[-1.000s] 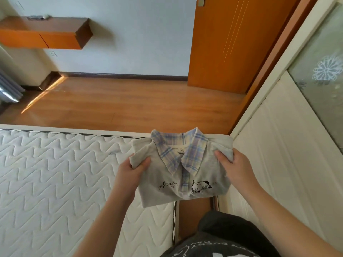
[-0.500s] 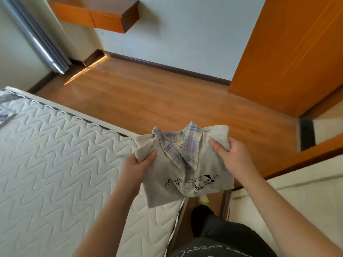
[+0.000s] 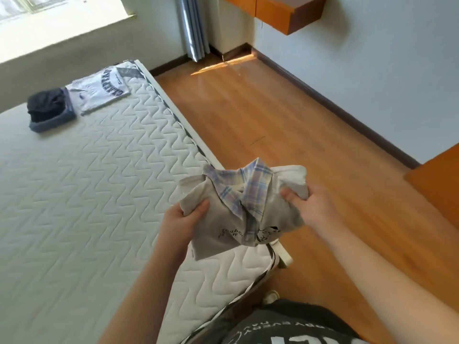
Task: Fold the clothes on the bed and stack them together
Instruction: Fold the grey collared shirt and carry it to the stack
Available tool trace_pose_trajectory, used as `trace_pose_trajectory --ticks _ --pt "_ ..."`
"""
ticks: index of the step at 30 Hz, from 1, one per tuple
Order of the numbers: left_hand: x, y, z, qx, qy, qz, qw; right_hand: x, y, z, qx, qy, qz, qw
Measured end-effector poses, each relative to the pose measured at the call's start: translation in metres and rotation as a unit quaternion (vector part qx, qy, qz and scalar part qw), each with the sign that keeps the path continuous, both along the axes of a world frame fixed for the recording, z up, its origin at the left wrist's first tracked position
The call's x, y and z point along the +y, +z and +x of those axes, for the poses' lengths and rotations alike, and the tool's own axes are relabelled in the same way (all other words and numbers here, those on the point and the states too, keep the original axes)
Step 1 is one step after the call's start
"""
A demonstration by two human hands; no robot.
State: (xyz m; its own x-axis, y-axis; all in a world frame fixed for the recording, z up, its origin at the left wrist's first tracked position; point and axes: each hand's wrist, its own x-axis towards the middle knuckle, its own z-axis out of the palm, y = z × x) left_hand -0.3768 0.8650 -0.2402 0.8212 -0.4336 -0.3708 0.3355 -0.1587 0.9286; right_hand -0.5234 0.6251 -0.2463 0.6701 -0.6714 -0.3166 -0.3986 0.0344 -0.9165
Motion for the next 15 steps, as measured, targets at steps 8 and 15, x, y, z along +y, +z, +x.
trace_pose_trajectory --ticks 8,15 --pt "-0.009 -0.01 0.015 0.028 0.037 -0.052 0.998 -0.006 0.008 0.015 -0.02 -0.008 -0.024 0.999" --pt "-0.048 0.001 0.032 0.025 -0.025 -0.095 0.995 -0.033 0.022 0.004 -0.033 -0.051 -0.066 0.996"
